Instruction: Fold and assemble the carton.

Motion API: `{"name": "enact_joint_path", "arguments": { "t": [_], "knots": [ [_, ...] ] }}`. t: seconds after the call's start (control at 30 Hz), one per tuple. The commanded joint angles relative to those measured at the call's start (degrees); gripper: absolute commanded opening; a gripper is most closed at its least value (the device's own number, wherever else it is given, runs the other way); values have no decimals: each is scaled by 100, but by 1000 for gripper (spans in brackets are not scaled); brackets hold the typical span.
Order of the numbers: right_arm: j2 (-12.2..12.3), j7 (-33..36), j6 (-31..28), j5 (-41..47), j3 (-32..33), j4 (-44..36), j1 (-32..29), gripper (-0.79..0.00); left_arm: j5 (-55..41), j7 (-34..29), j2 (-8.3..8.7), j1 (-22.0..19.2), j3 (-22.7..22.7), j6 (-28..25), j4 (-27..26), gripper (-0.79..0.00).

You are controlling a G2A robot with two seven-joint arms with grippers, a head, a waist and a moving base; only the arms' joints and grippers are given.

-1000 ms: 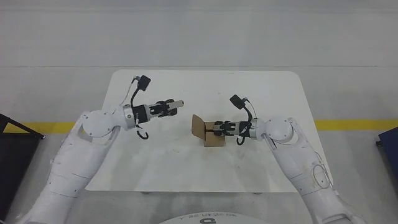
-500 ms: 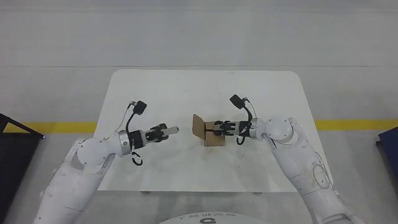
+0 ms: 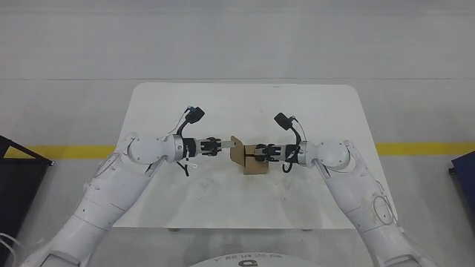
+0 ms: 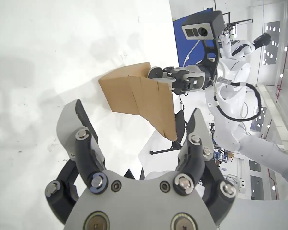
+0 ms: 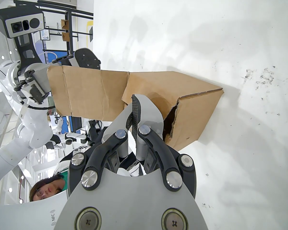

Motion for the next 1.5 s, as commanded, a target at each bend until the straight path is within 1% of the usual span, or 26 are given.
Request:
{"name": "enact_joint_path", "arguments": {
  "t": [0.0,0.13,0.27,0.37,0.43,0.53,0.6,0.7,0.73,0.8,1.1,1.13,1.17,1.2,1.23,1.33,1.47],
  "knots": [
    [0,0,0,0,0,0,0,-785,-21,20,-36,-86,101,-30,105,-228],
    [0,0,0,0,0,0,0,-785,-52,18,-96,-222,257,-89,244,-277],
    [0,0,0,0,0,0,0,-785,-69,34,-152,-349,385,-124,325,-274],
    [0,0,0,0,0,0,0,-785,-82,43,-183,-419,447,-142,346,-308],
    [0,0,0,0,0,0,0,-785,-89,40,-197,-450,474,-145,358,-314],
    [0,0,0,0,0,0,0,-785,-49,34,-214,-487,518,-133,362,-366],
    [0,0,0,0,0,0,0,-785,-15,20,-225,-507,555,-121,357,-419],
    [0,0,0,0,0,0,0,-785,16,25,-244,-534,604,-108,342,-653],
    [0,0,0,0,0,0,0,-785,20,32,-251,-542,619,-108,338,-708],
    [0,0,0,0,0,0,0,-785,31,31,-265,-562,652,-103,330,-785],
    [0,0,0,0,0,0,0,-785,151,34,-313,-652,759,-7,248,-785],
    [0,0,0,0,0,0,0,-785,159,48,-314,-651,756,-14,234,-693],
    [0,0,0,0,0,0,0,-785,161,72,-313,-642,745,-28,221,-499],
    [0,0,0,0,0,0,0,-785,161,103,-310,-625,725,-45,210,-194],
    [0,0,0,0,0,0,0,-785,167,146,-302,-602,692,-61,196,0],
    [0,0,0,0,0,0,0,-785,120,250,-250,-470,500,-168,105,0],
    [0,0,0,0,0,0,0,-785,58,365,-101,-113,-3,-344,-126,0]
  ]
}}
